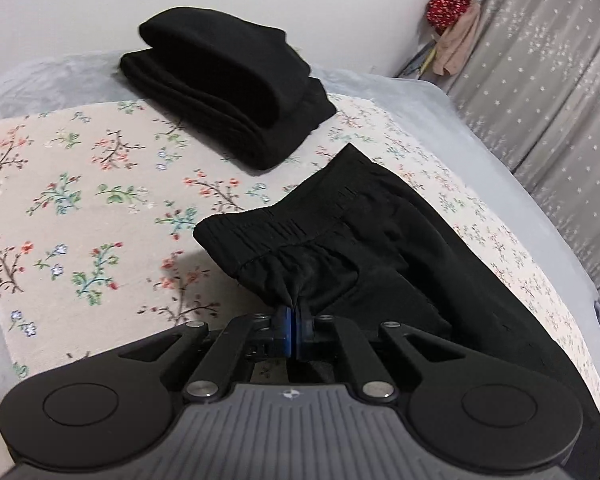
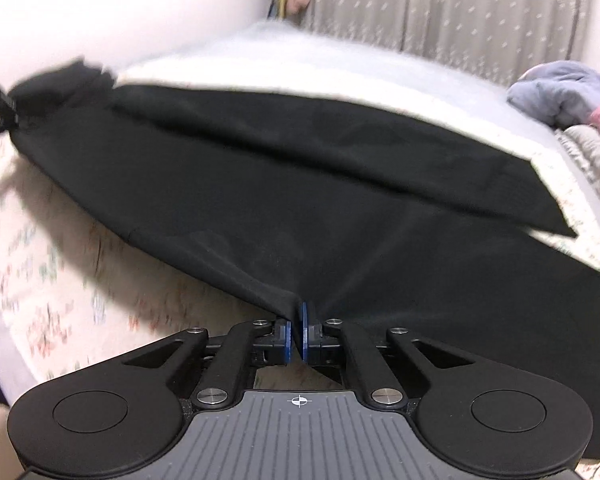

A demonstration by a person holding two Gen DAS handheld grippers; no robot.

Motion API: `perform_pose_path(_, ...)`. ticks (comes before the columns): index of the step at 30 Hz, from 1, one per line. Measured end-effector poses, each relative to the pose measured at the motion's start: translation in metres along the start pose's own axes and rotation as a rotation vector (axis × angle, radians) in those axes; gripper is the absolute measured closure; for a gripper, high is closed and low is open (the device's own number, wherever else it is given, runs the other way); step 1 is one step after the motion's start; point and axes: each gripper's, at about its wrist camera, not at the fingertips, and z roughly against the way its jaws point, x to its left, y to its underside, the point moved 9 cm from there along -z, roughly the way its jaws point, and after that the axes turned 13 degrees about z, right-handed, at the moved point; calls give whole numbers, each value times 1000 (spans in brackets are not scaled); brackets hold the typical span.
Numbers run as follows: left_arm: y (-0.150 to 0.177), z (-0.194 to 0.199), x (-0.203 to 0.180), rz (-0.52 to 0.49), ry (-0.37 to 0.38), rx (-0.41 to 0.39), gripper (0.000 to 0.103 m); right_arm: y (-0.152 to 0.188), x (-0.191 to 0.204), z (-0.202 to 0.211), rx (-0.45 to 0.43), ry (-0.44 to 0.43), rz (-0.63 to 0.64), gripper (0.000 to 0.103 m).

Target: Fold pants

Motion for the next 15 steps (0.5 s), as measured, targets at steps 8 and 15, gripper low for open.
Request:
perform_pose_path(8,-12,18,13,9,-51,-34,56,-3,-10,14,-50,-143,-52,74)
perform_pose_path(15,-42,23,-10,-21,-18,-63,23,-13,-49,43,-145,-156,-168,28)
